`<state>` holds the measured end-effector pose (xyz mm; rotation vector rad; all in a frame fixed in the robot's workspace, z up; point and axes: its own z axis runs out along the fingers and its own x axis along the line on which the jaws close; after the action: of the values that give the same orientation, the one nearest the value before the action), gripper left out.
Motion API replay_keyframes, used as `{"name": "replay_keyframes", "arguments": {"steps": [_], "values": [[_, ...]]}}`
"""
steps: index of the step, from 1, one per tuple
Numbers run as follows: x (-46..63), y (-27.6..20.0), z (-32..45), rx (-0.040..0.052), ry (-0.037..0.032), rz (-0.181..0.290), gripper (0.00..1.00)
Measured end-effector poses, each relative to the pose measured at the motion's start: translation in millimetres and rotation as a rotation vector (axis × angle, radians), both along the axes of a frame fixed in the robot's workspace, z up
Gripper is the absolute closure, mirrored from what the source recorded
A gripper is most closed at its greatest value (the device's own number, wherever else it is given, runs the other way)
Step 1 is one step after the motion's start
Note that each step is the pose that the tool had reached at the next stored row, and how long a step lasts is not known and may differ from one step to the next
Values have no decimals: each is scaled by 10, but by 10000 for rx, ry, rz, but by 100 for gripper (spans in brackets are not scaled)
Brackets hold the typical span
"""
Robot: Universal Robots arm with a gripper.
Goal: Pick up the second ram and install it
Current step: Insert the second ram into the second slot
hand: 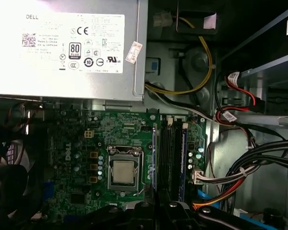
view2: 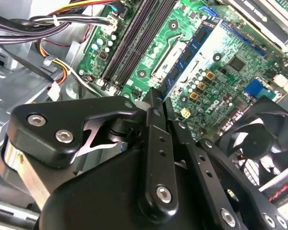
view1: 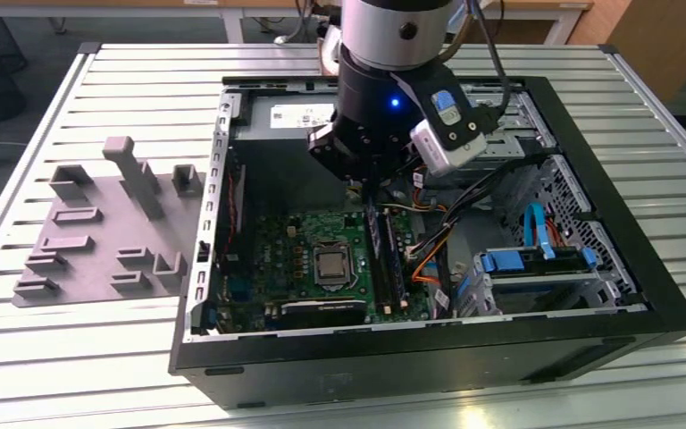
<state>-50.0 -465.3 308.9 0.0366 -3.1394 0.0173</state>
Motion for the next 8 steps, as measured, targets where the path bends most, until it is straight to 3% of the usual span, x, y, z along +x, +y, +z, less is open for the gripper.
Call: {"name": "replay_keyframes", "arguments": {"steps": [8], "values": [[1, 0, -145, 0, -1, 1, 86]]}}
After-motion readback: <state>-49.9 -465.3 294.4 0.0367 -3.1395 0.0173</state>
